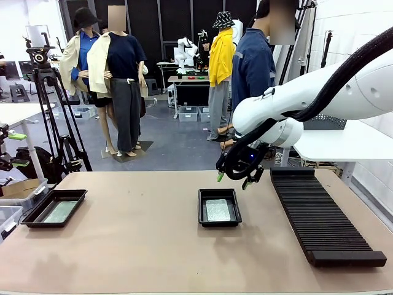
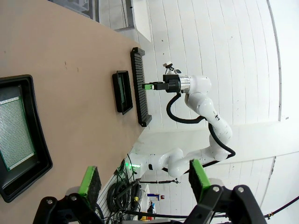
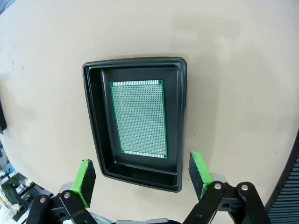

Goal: Inspect and transfer BCBs to ESD trays.
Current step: Pick up the ESD tray and place it on the left side of the table.

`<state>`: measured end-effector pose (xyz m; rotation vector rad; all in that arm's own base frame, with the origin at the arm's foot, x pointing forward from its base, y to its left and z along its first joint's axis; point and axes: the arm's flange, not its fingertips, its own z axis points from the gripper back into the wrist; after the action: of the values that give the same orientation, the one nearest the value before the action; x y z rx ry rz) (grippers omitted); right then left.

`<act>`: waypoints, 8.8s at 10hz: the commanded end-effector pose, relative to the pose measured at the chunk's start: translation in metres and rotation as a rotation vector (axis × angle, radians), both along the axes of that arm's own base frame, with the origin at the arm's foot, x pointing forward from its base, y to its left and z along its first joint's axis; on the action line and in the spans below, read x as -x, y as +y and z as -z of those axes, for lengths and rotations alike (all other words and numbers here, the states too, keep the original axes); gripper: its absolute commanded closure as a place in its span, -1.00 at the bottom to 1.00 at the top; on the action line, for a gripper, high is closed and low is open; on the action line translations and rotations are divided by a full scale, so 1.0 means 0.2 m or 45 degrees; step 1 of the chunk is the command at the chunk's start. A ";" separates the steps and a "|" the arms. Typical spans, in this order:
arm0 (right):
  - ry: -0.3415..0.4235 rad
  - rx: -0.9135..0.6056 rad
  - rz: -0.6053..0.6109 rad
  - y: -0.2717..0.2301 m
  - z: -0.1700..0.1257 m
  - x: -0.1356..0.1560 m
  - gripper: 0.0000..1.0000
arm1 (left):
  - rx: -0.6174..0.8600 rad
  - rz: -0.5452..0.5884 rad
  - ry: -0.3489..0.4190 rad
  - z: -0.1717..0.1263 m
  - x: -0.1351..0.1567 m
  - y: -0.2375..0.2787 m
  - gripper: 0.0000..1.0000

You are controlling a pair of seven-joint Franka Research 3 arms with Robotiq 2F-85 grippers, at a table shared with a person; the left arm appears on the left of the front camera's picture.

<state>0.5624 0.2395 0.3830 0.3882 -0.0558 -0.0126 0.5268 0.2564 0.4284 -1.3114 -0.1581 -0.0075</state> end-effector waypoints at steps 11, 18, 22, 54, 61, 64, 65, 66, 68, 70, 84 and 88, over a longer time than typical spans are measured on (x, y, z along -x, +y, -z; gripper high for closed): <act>-0.046 -0.445 0.102 -0.55 -0.29 0.08 -1.00 | -0.313 -0.002 -0.101 -0.15 0.23 -0.71 -1.00; 0.053 -0.907 0.158 -1.24 -0.37 0.02 -1.00 | -0.599 0.139 0.033 -0.31 0.03 -1.36 -1.00; 0.085 -1.078 0.061 -1.55 -0.32 -0.02 -1.00 | -0.818 0.199 0.050 -0.31 -0.03 -1.81 -1.00; -0.081 -1.119 -0.055 -1.90 -0.12 0.01 -1.00 | -1.254 -0.014 -0.085 0.57 -0.17 -3.17 -0.51; -0.081 -1.119 -0.055 -1.90 -0.12 0.01 -1.00 | -1.296 0.012 -0.031 0.55 -0.19 -3.15 1.00; -0.081 -1.119 -0.055 -1.90 -0.12 0.01 -1.00 | -1.301 0.080 0.037 0.54 -0.19 -3.13 1.00; -0.081 -1.119 -0.055 -1.90 -0.12 0.01 -1.00 | -1.265 0.050 -0.042 0.56 -0.18 -3.13 1.00; -0.081 -1.119 -0.055 -1.90 -0.12 0.01 -1.00 | -1.265 0.050 -0.042 0.56 -0.18 -3.13 1.00; -0.081 -1.119 -0.055 -1.90 -0.12 0.01 -1.00 | -1.265 0.050 -0.042 0.56 -0.18 -3.13 1.00; -0.081 -1.119 -0.055 -1.90 -0.12 0.01 -1.00 | -1.265 0.050 -0.042 0.56 -0.18 -3.13 1.00; -0.081 -1.119 -0.055 -1.90 -0.12 0.01 -1.00 | -1.228 -0.010 -0.012 0.29 -0.22 -2.48 1.00; -0.081 -1.119 -0.055 -1.90 -0.12 0.01 -1.00 | -1.229 -0.047 0.002 0.29 -0.20 -2.20 1.00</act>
<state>0.5610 -0.1418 0.4065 1.2681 -0.1103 0.0254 0.5756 -0.1993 0.3726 -0.3156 -0.1532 -0.0363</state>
